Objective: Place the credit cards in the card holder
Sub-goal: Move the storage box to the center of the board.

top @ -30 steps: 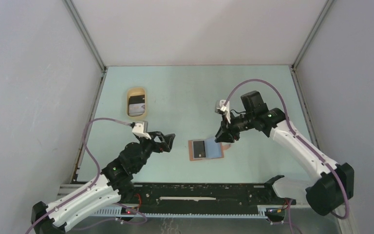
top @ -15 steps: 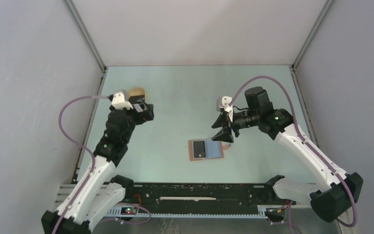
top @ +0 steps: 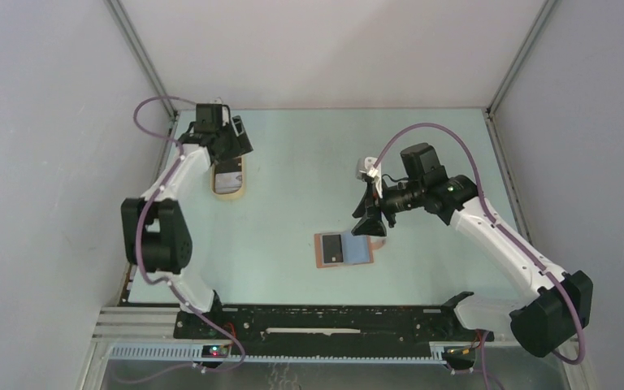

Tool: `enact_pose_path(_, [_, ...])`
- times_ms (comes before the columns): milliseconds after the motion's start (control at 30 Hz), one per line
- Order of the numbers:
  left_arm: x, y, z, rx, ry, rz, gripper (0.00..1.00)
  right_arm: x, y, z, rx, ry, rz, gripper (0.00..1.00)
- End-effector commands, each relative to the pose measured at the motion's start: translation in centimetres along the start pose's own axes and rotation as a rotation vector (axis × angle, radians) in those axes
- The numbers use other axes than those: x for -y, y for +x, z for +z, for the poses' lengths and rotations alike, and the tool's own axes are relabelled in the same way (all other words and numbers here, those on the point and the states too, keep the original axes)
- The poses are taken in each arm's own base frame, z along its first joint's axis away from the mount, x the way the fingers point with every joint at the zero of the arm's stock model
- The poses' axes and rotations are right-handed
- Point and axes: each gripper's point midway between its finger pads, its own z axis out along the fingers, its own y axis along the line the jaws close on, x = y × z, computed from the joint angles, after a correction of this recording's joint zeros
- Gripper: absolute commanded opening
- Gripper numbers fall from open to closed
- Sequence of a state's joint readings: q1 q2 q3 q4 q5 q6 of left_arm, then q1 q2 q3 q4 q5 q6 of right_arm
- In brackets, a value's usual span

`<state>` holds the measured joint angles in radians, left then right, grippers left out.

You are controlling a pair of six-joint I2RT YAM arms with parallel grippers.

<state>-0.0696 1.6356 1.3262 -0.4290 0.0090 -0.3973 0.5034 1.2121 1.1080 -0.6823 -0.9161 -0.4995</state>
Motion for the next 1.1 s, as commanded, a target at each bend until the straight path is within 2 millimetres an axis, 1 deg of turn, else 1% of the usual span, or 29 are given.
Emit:
enact_pose_path(0, [-0.4,0.2,2.4,-0.156,-0.034,0.072,0.7,1.1,-0.2,-0.5,0.006,0.02,0.058,0.61])
enact_pose_path(100, [-0.9,-0.2,4.5,-0.171,-0.072,0.081,0.65,1.9,0.1,-0.7,0.002,0.035,0.082,0.61])
enact_pose_path(167, [-1.5,-0.2,5.8,-0.179,-0.103,0.089,0.64,2.3,0.4,-0.7,0.0,0.039,0.096,0.61])
enact_pose_path(267, [-2.2,1.0,7.4,-0.232,-0.133,0.101,0.59,2.6,0.8,-0.5,-0.009,0.034,0.119,0.6])
enact_pose_path(367, [-2.6,1.7,8.3,-0.254,-0.147,0.098,0.53,2.9,1.2,-0.1,-0.025,0.022,0.141,0.6])
enact_pose_path(567, [-3.4,2.6,9.6,-0.282,-0.177,0.102,0.47,3.1,1.8,0.2,-0.047,0.001,0.169,0.59])
enact_pose_path(667, [-3.3,3.2,9.9,-0.304,-0.17,0.102,0.42,3.1,1.8,0.2,-0.05,-0.006,0.174,0.59])
enact_pose_path(767, [-3.0,4.0,9.7,-0.323,-0.162,0.112,0.32,3.1,1.7,0.0,-0.047,-0.006,0.173,0.58])
enact_pose_path(933, [-1.8,5.2,8.6,-0.348,-0.145,0.189,0.11,2.7,1.3,-0.4,-0.031,-0.006,0.163,0.58])
enact_pose_path(1067, [-0.1,7.2,7.3,-0.374,-0.103,0.287,0.05,2.5,1.0,-0.8,-0.017,-0.007,0.16,0.58])
